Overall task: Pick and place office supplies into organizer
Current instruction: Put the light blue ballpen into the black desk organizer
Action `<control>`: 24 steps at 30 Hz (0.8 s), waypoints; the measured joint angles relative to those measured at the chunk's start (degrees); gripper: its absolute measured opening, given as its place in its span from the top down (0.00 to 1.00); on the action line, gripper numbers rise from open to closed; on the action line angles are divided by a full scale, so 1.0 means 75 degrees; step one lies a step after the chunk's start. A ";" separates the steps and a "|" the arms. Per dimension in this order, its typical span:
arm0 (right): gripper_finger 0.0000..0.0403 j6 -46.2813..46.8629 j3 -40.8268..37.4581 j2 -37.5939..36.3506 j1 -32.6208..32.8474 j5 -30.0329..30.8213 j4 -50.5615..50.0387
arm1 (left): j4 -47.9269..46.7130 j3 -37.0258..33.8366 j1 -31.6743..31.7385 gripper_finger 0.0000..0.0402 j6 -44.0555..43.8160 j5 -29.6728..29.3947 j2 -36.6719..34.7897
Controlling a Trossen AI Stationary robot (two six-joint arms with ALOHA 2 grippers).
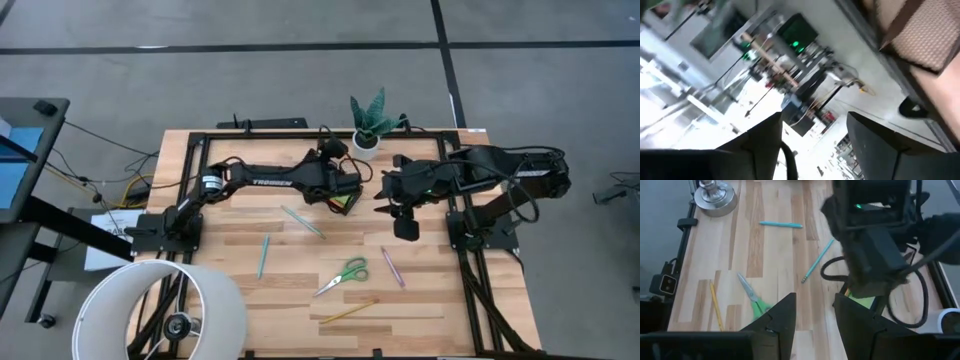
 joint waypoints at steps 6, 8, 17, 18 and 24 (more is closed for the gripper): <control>0.69 0.0273 0.0000 -0.0401 0.0000 -0.0006 -0.0392 | -0.3379 0.1700 -0.0478 0.46 -0.3370 -0.0147 -0.0003; 0.69 0.0430 0.0000 -0.0552 0.0031 -0.0003 -0.0557 | -0.3830 0.2309 -0.0567 0.46 -0.5130 0.0647 -0.0054; 0.69 0.1316 0.0007 -0.0972 0.0579 0.0120 -0.0706 | -0.3810 0.1964 -0.0466 0.46 -0.9531 0.4965 -0.1440; 0.69 0.1322 0.0006 -0.0976 0.0667 0.0206 -0.0707 | -0.3811 0.1729 -0.0461 0.46 -0.9571 0.5081 -0.1590; 0.69 0.1568 0.0006 -0.0985 0.1110 0.0456 -0.0707 | -0.3796 -0.0555 -0.0592 0.46 -1.1259 0.6159 -0.2297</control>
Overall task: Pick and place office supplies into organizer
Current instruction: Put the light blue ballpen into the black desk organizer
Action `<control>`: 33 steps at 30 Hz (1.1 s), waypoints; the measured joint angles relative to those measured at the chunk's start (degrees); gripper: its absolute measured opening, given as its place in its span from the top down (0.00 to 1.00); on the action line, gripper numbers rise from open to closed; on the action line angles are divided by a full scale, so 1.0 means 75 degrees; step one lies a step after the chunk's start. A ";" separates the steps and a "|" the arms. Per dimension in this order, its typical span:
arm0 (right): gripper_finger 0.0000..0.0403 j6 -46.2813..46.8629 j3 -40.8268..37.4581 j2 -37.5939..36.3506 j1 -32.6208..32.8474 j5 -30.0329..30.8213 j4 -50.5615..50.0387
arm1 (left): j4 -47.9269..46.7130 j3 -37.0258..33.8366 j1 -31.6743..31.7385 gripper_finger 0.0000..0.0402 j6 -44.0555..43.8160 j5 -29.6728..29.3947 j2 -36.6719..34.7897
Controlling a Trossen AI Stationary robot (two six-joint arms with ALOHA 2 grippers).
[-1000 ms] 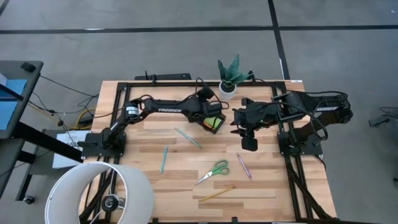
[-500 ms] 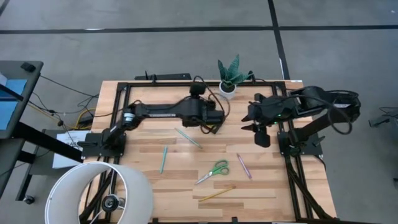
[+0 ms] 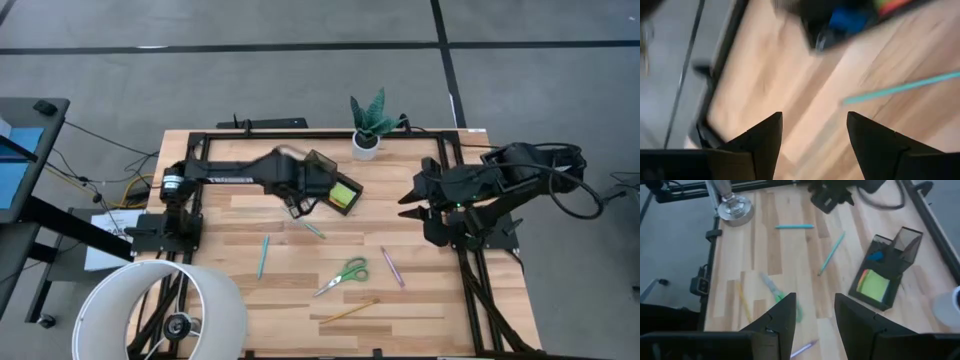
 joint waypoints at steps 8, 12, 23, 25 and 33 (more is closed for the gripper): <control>0.69 -0.0013 0.0000 0.0003 0.0380 0.0519 0.0052 | 0.2091 -0.3897 -0.0759 0.46 -0.2589 0.0783 -0.0722; 0.69 -0.0288 0.0000 0.0003 0.0373 0.0606 0.0055 | 0.3398 -0.4887 -0.1054 0.46 -0.2737 0.1280 -0.0769; 0.69 -0.0311 -0.0008 0.0139 0.0373 0.0634 0.0100 | 0.3608 -0.5321 -0.0604 0.47 -0.3452 0.2978 -0.0766; 0.69 -0.0312 -0.0003 0.0219 0.0373 0.0629 0.0120 | 0.3615 -0.5321 -0.0518 0.47 -0.3517 0.3031 -0.0766; 0.69 -0.0328 -0.0006 0.0603 0.0373 0.0593 0.0105 | 0.3904 -0.5180 -0.0372 0.48 -0.3657 0.3060 -0.0766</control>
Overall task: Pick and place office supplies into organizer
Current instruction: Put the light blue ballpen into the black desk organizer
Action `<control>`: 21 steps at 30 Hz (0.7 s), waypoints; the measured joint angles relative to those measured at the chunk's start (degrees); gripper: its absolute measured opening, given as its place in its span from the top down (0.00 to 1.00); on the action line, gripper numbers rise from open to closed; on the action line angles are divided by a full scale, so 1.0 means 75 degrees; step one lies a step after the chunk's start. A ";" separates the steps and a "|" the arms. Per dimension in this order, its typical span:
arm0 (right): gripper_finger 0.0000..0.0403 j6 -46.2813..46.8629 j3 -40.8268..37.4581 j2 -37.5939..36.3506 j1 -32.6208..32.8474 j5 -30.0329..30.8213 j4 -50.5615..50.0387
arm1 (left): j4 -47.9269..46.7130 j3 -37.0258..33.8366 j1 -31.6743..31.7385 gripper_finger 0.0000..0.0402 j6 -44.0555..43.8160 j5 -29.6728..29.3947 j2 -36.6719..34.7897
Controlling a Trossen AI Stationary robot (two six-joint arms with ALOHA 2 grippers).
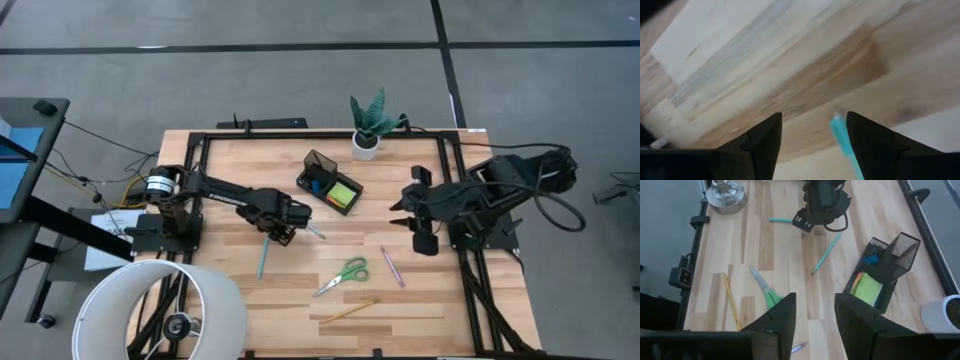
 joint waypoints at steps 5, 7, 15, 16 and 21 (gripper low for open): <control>0.69 -0.0253 -0.0003 0.0015 -0.0049 0.0003 0.0157 | 0.0699 0.0368 -0.0098 0.52 -0.0111 -0.0885 0.0003; 0.69 -0.0253 -0.0002 0.0020 -0.0130 0.0003 0.0322 | 0.0908 0.0529 -0.0097 0.53 -0.0184 -0.1154 0.0003; 0.69 -0.0580 0.0000 0.0028 -0.0301 -0.0004 0.0980 | 0.3843 0.0836 -0.0126 0.54 -0.0593 -0.1146 -0.0012; 0.69 -0.0651 0.0009 0.0080 -0.0300 -0.0004 0.1090 | 0.4429 0.0819 -0.0165 0.54 -0.0429 -0.1255 0.0007; 0.69 -0.0826 0.0002 0.0189 -0.0290 -0.0035 0.1197 | 0.4177 0.0883 -0.0144 0.54 0.0012 -0.1047 -0.0101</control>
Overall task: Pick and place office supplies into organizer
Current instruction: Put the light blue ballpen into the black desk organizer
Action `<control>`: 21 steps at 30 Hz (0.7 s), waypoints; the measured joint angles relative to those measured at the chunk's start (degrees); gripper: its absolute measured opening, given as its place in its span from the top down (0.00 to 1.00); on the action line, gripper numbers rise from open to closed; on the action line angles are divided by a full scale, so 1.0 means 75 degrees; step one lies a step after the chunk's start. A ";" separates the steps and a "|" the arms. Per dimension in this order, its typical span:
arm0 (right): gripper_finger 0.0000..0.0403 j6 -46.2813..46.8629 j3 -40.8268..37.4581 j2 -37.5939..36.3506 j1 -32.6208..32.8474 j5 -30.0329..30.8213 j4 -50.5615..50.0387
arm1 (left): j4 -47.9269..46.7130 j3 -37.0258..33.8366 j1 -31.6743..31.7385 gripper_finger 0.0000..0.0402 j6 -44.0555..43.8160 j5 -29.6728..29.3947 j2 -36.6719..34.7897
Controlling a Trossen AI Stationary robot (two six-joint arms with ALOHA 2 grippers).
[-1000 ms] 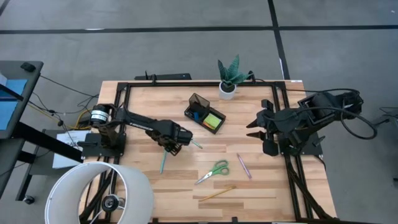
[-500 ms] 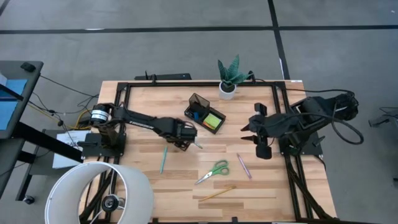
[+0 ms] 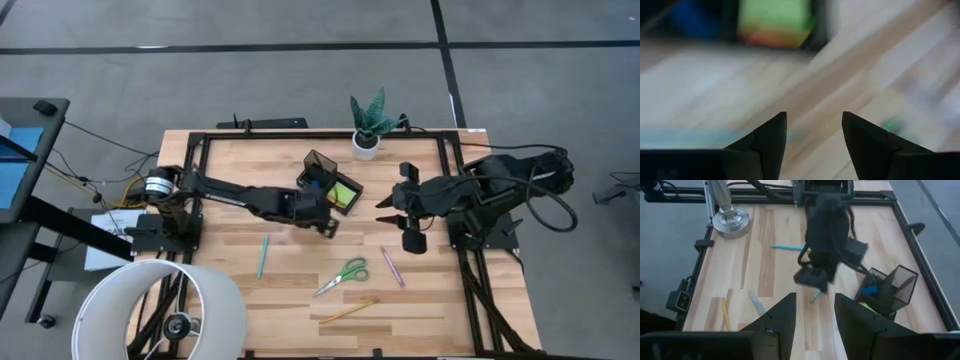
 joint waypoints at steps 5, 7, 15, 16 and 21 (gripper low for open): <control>0.69 0.0228 -0.0008 0.0065 0.0005 -0.0174 -0.0087 | -0.2701 -0.0284 0.0208 0.54 0.0311 0.0582 -0.0493; 0.69 0.0286 0.0004 0.0063 0.0006 -0.0195 -0.0072 | -0.2845 -0.0636 0.0255 0.54 0.0383 0.0548 -0.0948; 0.69 0.0292 0.0001 0.0068 -0.0004 -0.0211 0.0014 | -0.1660 -0.2888 0.0541 0.54 -0.0084 -0.0383 -0.4098; 0.69 0.0276 0.0001 0.0068 -0.0016 -0.0204 0.0073 | -0.1002 -0.3297 0.0486 0.54 -0.0238 -0.0457 -0.4438; 0.69 0.0207 0.0001 0.0068 -0.0112 -0.0201 0.0254 | 0.2824 -0.5008 0.0013 0.55 -0.0768 -0.0456 -0.4817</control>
